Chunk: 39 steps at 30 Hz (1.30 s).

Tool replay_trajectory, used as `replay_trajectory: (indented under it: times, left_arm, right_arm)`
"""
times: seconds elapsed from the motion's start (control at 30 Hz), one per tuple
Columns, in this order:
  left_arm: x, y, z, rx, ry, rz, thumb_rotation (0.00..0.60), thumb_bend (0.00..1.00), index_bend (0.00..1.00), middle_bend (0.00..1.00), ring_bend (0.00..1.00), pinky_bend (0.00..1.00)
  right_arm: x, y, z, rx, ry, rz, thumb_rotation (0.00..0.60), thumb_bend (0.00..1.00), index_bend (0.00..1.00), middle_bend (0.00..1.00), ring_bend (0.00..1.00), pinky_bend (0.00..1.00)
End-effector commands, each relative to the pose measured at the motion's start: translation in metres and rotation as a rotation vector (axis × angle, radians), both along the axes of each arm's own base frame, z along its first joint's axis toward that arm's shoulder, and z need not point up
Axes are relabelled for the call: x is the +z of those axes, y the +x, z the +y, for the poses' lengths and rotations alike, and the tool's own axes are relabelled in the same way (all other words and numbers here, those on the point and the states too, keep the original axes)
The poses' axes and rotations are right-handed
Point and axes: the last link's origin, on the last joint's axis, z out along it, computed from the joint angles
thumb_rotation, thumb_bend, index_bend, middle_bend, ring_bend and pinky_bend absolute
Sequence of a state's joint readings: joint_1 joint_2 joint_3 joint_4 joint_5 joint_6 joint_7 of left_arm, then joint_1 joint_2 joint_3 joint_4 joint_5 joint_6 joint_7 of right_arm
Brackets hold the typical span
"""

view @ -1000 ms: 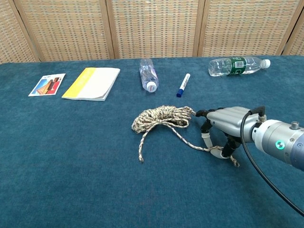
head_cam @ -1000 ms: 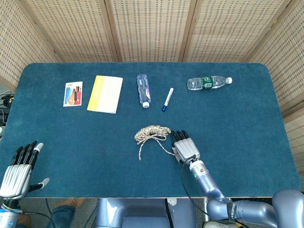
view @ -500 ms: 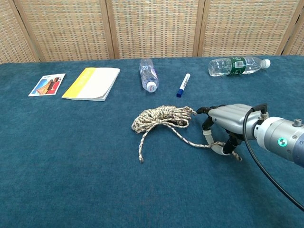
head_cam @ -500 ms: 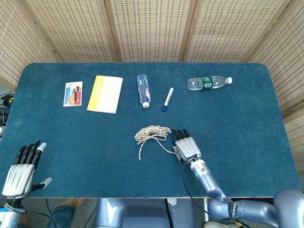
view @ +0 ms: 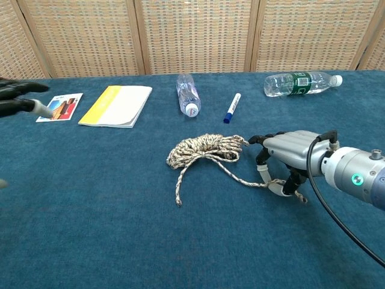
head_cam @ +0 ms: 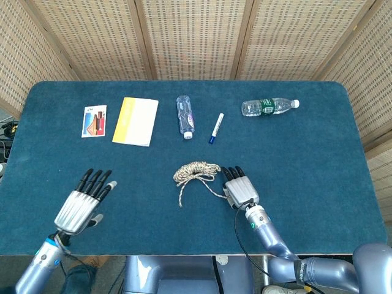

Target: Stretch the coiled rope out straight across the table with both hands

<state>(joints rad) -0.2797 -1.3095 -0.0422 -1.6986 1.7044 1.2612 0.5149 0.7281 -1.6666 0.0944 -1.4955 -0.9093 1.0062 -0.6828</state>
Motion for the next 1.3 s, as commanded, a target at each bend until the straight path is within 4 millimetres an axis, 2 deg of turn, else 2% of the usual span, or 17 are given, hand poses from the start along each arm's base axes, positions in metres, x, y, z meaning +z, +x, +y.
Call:
replay_trajectory:
  times: [0.03, 0.1, 0.27, 0.4, 0.47, 0.77, 1.0, 1.3]
  left_arm:
    - [-0.025, 0.020, 0.023, -0.122, -0.045, 0.047, 0.600, 0.15, 0.31, 0.00, 0.00, 0.00]
    - [-0.034, 0.026, 0.032, -0.149, -0.071, 0.062, 0.600, 0.17, 0.35, 0.00, 0.00, 0.00]
    - [-0.060, 0.043, 0.055, -0.255, -0.124, 0.118, 0.600, 0.22, 0.41, 0.00, 0.00, 0.00]
    - [-0.072, 0.050, 0.062, -0.292, -0.144, 0.132, 0.600, 0.22, 0.42, 0.00, 0.00, 0.00]
    - [-0.089, 0.063, 0.069, -0.333, -0.172, 0.151, 0.600, 0.22, 0.43, 0.00, 0.00, 0.00]
    - [-0.127, 0.096, 0.082, -0.410, -0.207, 0.198, 0.600, 0.23, 0.48, 0.00, 0.00, 0.00]
    - [-0.141, 0.106, 0.085, -0.416, -0.217, 0.236, 0.600, 0.30, 0.49, 0.00, 0.00, 0.00]
    - [-0.154, 0.106, 0.090, -0.392, -0.241, 0.251, 0.600, 0.30, 0.50, 0.00, 0.00, 0.00]
  right_arm:
    - [0.000, 0.000, -0.001, -0.001, 0.000, 0.001, 0.600, 0.48, 0.64, 0.00, 0.00, 0.01]
    - [0.001, -0.001, -0.001, -0.003, 0.000, 0.003, 0.600, 0.48, 0.64, 0.00, 0.00, 0.01]
    - [0.000, -0.001, -0.001, -0.004, 0.006, 0.006, 0.600, 0.48, 0.64, 0.00, 0.00, 0.01]
    - [0.000, 0.000, -0.002, -0.003, 0.007, 0.005, 0.600, 0.48, 0.64, 0.00, 0.00, 0.01]
    - [-0.001, 0.001, -0.003, -0.003, 0.010, 0.005, 0.600, 0.48, 0.64, 0.00, 0.00, 0.01]
    - [-0.004, 0.001, -0.007, -0.014, 0.026, 0.009, 0.600, 0.48, 0.64, 0.00, 0.00, 0.01]
    - [-0.005, 0.001, -0.010, -0.020, 0.028, 0.000, 0.600, 0.48, 0.64, 0.00, 0.00, 0.01]
    - [-0.006, 0.001, -0.013, -0.015, 0.030, 0.004, 0.600, 0.48, 0.64, 0.00, 0.00, 0.01]
